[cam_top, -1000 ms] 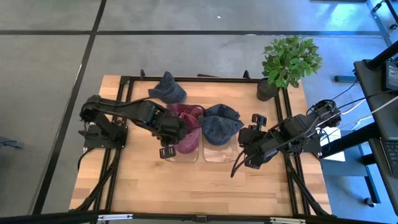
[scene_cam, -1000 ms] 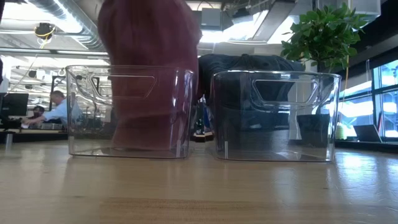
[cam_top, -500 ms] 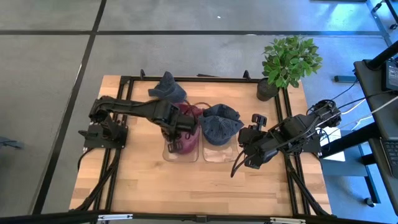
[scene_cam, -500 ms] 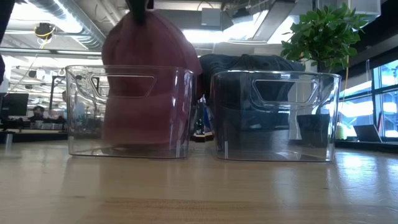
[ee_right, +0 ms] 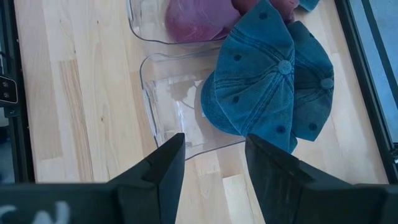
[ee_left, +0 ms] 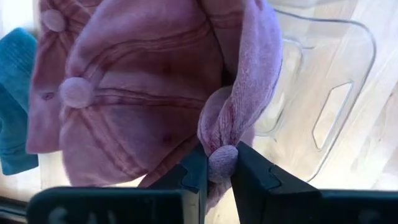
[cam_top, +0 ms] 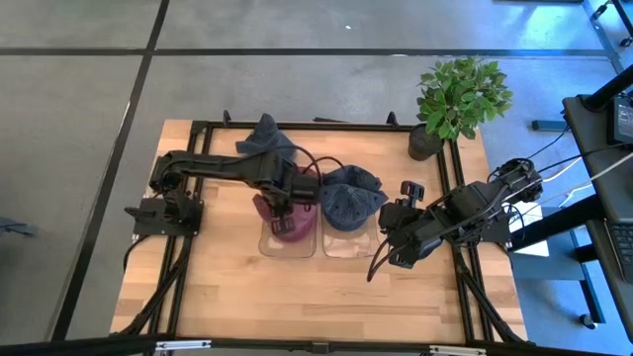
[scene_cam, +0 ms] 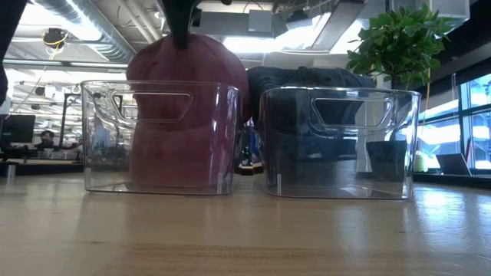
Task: Pick & Place hat
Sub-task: Put the red cap into the left transparent bin
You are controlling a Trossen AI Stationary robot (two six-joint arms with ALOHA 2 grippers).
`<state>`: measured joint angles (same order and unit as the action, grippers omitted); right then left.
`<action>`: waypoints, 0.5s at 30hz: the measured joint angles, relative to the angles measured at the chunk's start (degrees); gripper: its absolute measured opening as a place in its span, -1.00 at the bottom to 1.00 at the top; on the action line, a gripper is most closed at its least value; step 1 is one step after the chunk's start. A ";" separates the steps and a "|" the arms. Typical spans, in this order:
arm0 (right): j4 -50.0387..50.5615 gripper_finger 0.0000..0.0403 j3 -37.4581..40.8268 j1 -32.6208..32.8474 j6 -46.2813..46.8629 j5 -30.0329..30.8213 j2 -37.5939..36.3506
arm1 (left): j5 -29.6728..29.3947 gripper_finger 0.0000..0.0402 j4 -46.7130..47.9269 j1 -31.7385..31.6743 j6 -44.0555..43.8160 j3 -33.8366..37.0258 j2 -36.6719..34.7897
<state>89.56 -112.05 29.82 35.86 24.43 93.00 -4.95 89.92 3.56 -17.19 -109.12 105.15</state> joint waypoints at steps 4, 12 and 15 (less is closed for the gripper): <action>0.02 -0.16 0.00 -0.02 -0.18 0.00 -0.01 | 0.02 -0.72 0.05 0.01 0.10 0.00 1.08; 0.07 -0.16 0.00 0.00 -1.56 0.00 -0.01 | -0.25 -0.50 0.09 -0.10 0.65 0.00 0.56; 0.09 -0.16 0.00 0.00 -1.69 0.00 -0.01 | -0.31 -0.38 0.06 -0.10 0.36 0.00 -0.31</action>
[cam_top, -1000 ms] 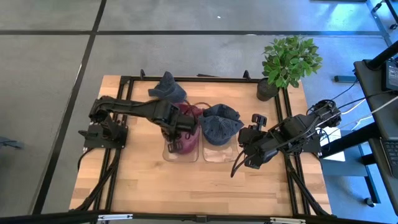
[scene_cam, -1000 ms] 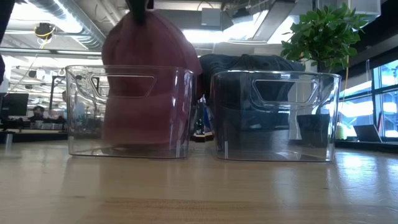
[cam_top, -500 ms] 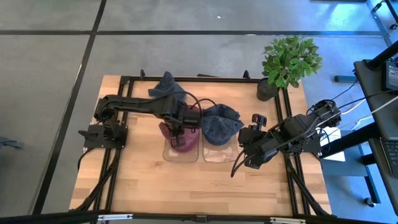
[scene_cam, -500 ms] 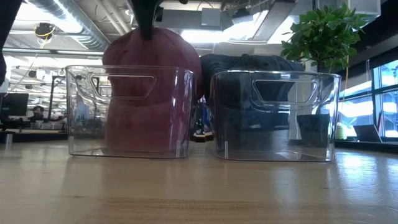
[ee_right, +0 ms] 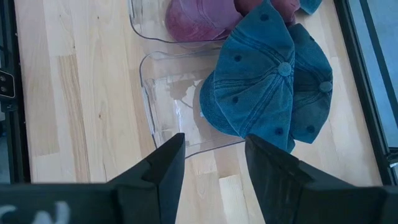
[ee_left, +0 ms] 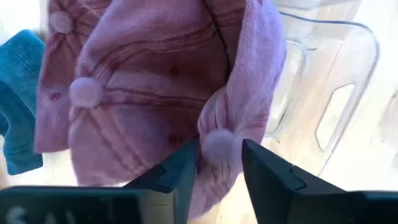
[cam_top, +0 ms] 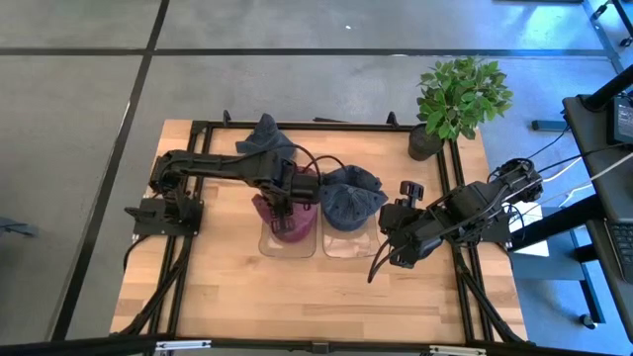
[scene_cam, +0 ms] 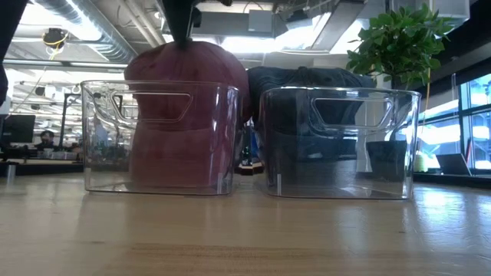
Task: Pick & Place hat
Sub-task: Put the red cap into the left transparent bin, then put the blue cap into the right transparent bin
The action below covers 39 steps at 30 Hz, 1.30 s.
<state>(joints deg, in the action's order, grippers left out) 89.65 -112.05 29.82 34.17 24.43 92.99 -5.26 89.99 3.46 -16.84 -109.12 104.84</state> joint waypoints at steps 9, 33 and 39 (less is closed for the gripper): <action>0.00 -0.16 0.00 0.00 0.03 0.00 0.00 | -5.93 -0.16 0.03 -0.71 -1.61 0.00 -7.34; -9.00 -0.16 0.00 -6.97 -3.20 1.07 0.00 | -8.28 -0.17 -42.94 -34.15 3.50 44.48 -34.76; -10.74 -0.16 0.00 -12.29 -6.05 -3.49 0.00 | -8.30 -0.17 -47.75 -44.59 4.34 49.82 -30.37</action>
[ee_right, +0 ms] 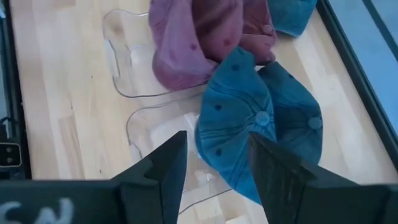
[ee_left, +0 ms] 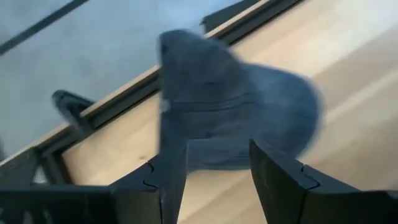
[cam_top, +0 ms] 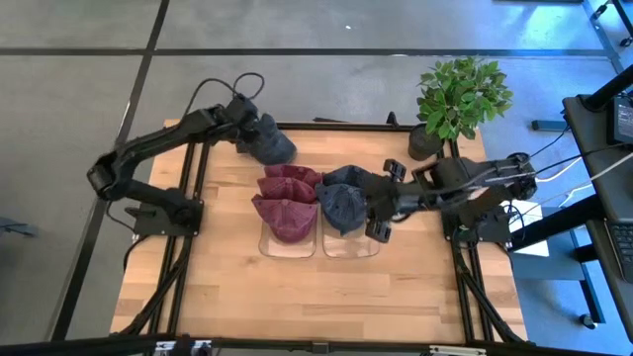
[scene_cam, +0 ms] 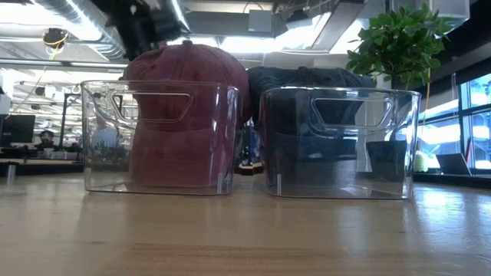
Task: Pick & Place hat
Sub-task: Put the blue cap into the right transparent bin
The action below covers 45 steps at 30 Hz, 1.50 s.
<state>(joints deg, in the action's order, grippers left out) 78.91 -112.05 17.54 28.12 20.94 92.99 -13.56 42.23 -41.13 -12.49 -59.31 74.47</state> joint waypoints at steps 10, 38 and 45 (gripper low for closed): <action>-0.01 -0.16 0.00 -6.65 -0.13 -4.56 0.02 | 6.83 0.11 -0.62 -8.74 5.48 0.06 8.90; -0.03 -0.16 0.00 -9.44 -0.13 -5.65 0.02 | 5.54 -0.47 -0.22 -8.32 18.82 0.06 21.23; -0.02 -0.16 0.00 -9.44 0.08 -5.65 0.02 | 5.61 -0.94 -0.09 -8.32 18.82 0.06 21.23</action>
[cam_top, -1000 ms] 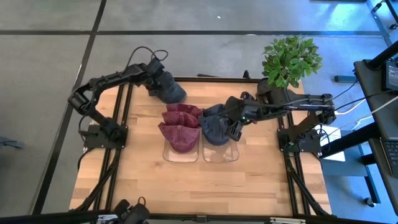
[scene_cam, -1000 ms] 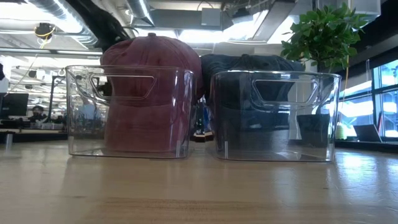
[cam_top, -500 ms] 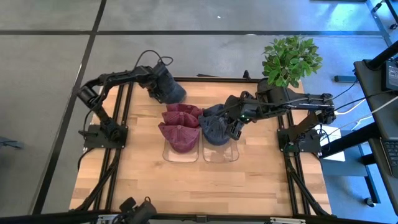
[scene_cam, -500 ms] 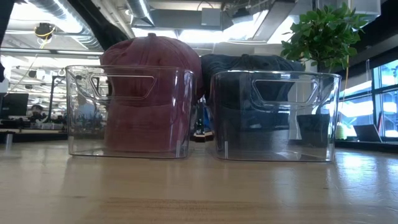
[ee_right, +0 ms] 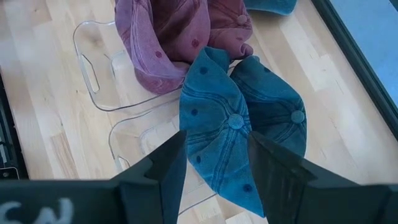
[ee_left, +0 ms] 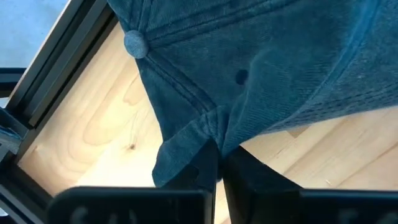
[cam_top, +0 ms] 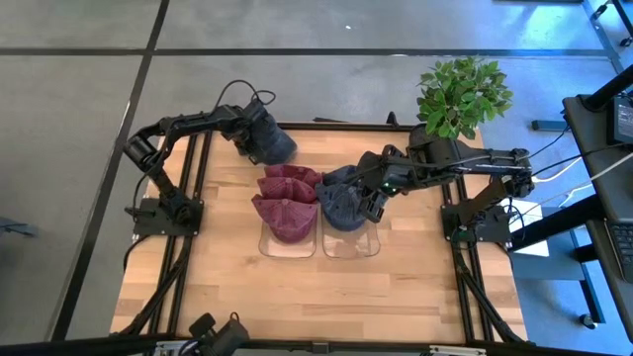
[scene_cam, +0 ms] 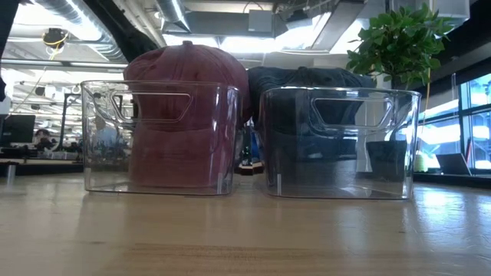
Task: Pick & Place hat
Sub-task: Put the blue cap into the right transparent bin
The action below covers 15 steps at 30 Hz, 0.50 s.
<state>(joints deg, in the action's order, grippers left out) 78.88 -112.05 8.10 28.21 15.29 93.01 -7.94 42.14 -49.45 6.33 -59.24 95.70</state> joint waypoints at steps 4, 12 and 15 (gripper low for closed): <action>-0.01 -0.16 0.00 0.00 0.06 0.00 0.00 | -1.22 -0.96 0.72 0.38 0.48 0.00 -0.26; -0.01 -0.16 0.00 0.00 0.04 0.02 0.00 | -4.19 -0.98 5.01 1.39 1.31 0.00 -2.88; -0.01 -0.16 0.00 0.00 0.04 0.02 0.00 | -6.09 -0.98 6.33 2.62 0.90 0.02 -4.25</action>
<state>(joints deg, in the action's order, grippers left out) 78.87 -112.05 8.10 28.25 15.31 93.01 -14.03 48.47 -46.83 7.23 -59.22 91.45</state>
